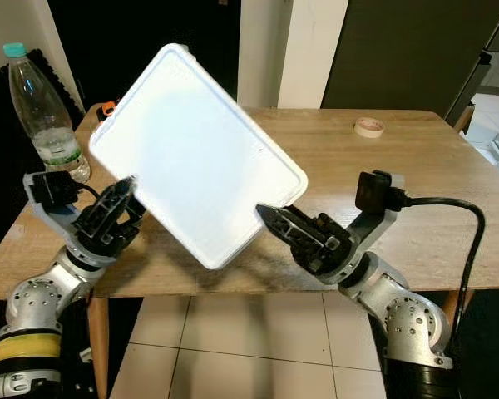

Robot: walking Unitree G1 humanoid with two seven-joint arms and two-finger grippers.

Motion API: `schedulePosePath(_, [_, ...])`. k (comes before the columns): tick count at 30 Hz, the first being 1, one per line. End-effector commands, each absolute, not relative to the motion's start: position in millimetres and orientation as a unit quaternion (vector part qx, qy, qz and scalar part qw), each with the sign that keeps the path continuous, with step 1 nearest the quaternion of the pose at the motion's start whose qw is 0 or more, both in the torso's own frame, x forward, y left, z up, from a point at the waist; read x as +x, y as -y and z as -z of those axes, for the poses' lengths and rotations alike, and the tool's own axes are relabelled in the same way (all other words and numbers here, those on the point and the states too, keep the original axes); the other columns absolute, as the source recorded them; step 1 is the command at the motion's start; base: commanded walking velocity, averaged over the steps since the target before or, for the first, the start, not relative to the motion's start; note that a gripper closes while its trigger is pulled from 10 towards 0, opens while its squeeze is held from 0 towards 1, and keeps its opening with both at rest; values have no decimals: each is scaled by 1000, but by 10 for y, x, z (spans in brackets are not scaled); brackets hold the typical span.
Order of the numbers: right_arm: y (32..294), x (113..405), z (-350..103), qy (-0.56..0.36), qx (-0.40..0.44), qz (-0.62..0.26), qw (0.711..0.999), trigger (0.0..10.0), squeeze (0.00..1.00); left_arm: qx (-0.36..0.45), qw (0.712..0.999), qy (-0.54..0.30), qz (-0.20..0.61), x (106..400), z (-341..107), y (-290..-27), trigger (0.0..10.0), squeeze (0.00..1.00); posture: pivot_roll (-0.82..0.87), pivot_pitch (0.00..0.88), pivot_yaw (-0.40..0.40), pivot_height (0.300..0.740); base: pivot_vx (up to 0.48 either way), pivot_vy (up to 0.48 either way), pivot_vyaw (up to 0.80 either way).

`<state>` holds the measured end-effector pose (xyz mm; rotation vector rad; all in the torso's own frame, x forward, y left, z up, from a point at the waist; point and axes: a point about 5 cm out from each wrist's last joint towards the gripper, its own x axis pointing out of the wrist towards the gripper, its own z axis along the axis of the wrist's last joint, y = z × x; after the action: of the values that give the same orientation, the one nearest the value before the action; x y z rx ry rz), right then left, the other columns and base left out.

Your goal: Restocking fridge

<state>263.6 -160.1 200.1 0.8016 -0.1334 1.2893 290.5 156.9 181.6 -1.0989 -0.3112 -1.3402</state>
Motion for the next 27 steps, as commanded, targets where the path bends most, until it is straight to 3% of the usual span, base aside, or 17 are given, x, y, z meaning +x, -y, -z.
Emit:
schedulePosePath(1, [1584, 2611, -2039, 65, 343, -592, 727, 0, 0, -481, 635, 139, 588, 2922, -1842, -1528, 10000, 0, 21, 0, -16, 740, 0, 0, 0])
schedulePosePath(7, [1581, 2608, -2025, 62, 340, -590, 729, 0, 0, -480, 636, 142, 587, 2928, -1851, -1533, 10000, 0, 19, 0, -14, 740, 0, 0, 0])
schedulePosePath(8, [1587, 2608, -2027, 62, 340, -590, 730, 0, 0, -484, 636, 145, 583, 2936, -1852, -1546, 0, 0, 19, 0, -14, 740, 0, 0, 0])
schedulePosePath(25, [1588, 2620, -2025, 69, 332, -586, 736, 0, 0, -482, 632, 154, 587, 2920, -1897, -1561, 0, 0, 19, 0, -12, 740, 0, 0, 0])
schedulePosePath(26, [1590, 2656, -2023, 78, 319, -571, 753, 10000, 0, -481, 633, 154, 587, 2922, -1903, -1563, 0, 0, 19, 0, -12, 740, 0, 0, 0])
schedulePosePath(27, [1590, 2656, -2023, 78, 319, -571, 753, 10000, 0, -481, 633, 154, 587, 2922, -1903, -1563, 0, 0, 19, 0, -12, 740, 0, 0, 0])
